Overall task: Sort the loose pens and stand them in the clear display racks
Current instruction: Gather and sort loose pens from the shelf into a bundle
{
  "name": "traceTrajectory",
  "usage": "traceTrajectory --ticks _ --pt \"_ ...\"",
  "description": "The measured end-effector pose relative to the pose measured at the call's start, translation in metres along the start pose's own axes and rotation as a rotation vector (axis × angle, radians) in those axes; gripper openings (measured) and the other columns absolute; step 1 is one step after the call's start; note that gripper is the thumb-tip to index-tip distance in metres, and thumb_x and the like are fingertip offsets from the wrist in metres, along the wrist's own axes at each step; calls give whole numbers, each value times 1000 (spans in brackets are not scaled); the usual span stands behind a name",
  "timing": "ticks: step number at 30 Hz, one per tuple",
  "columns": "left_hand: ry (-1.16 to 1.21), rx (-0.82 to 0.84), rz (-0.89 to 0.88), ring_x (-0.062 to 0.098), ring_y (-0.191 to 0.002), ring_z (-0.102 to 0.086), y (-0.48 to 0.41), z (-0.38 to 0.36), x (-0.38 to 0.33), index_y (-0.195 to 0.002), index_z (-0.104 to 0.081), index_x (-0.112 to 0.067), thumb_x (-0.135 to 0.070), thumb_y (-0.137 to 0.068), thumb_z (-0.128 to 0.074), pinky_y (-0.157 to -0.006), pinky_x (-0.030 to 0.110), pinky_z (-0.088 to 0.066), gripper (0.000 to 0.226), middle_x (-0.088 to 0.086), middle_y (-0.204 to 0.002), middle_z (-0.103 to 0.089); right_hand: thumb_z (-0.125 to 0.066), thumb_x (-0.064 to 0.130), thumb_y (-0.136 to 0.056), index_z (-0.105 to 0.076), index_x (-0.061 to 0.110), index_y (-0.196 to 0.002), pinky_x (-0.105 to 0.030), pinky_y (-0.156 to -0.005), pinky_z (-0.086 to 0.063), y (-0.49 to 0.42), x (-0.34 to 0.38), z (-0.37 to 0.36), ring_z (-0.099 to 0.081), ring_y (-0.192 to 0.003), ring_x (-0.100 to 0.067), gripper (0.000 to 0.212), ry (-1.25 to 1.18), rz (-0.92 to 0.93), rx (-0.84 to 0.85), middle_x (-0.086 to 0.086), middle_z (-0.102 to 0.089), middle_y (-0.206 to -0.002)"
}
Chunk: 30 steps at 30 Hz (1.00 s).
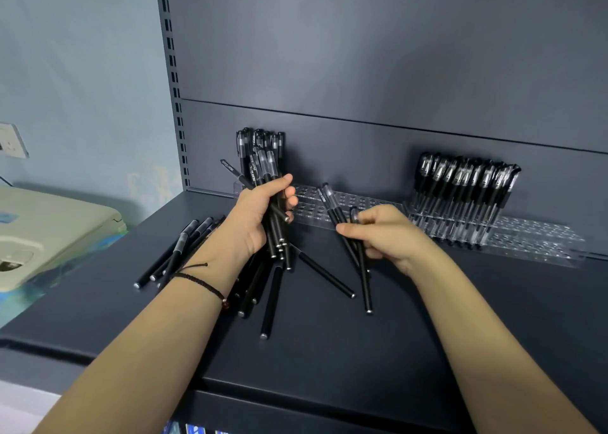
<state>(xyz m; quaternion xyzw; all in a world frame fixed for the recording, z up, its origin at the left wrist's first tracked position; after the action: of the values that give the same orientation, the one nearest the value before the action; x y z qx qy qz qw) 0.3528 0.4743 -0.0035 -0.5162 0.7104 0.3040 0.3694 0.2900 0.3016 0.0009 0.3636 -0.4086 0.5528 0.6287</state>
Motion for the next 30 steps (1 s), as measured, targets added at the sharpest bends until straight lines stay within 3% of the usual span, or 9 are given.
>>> traceTrajectory --ticks 2,4,7,9,12,19,23,26,30 --pt "32 9 55 13 -61 -70 2 -3 7 -85 -63 -9 -12 -91 -64 -47 20 -52 7 5 -72 -72 -71 10 -87 -55 7 -73 -17 -36 -23 -1 4 0 -28 -46 -8 22 -151 41 -29 -1 -32 -58" --pt "84 76 125 18 -73 -73 5 -14 16 -92 -64 -3 -11 -92 -62 -61 24 -60 8 11 -86 -75 -69 9 -88 -57 7 -71 -17 -36 -23 0 9 -1 -31 -44 -6 21 -260 75 -34 0 -36 -58" --pt "28 191 181 21 -83 -73 12 -28 25 -96 -68 1 -16 -89 -62 -84 32 -58 19 13 -94 -74 -65 8 -90 -67 1 -85 -16 -36 -25 4 17 -12 -36 -44 -3 10 -319 114 37 0 -52 -61" --pt "-75 252 204 27 -95 -69 15 -33 30 -111 -68 0 -25 -84 -65 -92 40 -55 37 15 -106 -71 -64 9 -91 -68 -4 -93 -16 -36 -26 5 17 -21 -38 -45 -4 13 -300 131 90 -7 -57 -69" --pt "-110 294 206 29 -99 -68 17 -36 32 -121 -66 -3 -30 -80 -66 -87 41 -58 49 17 -114 -69 -62 10 -93 -67 -6 -97 -16 -37 -26 5 17 -30 -39 -49 -8 18 -266 146 119 -18 -53 -82" --pt "-149 273 79 24 -78 -73 19 -39 25 -101 -74 -7 -21 -76 -71 -67 34 -60 28 14 -92 -74 -63 11 -92 -65 -10 -99 -18 -37 -25 6 22 -31 -35 -50 -11 22 -244 172 104 -17 -49 -82" --pt "-85 202 55 20 -79 -73 15 -33 21 -98 -72 -3 -13 -87 -67 -69 32 -60 16 10 -90 -75 -68 11 -89 -72 1 -87 -18 -39 -28 10 27 -20 -35 -48 -9 11 -214 193 21 -6 -49 -62" --pt "-45 135 76 17 -76 -73 12 -25 19 -94 -72 0 -9 -88 -67 -71 28 -60 13 10 -84 -75 -70 12 -87 -74 11 -81 -18 -39 -32 12 30 -1 -40 -49 -6 7 -251 215 -96 -6 -56 -69" --pt "-108 236 115 18 -77 -73 21 -36 22 -98 -71 2 -11 -84 -68 -74 29 -60 19 13 -87 -75 -66 13 -90 -72 10 -94 -17 -41 -34 18 44 6 -41 -46 -4 7 -286 272 -96 3 -58 -61"
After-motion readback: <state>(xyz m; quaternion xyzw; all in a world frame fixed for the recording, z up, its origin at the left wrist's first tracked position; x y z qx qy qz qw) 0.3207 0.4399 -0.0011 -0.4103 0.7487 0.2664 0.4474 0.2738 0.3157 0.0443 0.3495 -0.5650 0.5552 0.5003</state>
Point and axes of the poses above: each hand's wrist, its own y-axis away from the middle knuckle, its own z-axis out of the back of the hand, x = y × z, the point moved 9 cm from there along -y, towards the middle knuckle
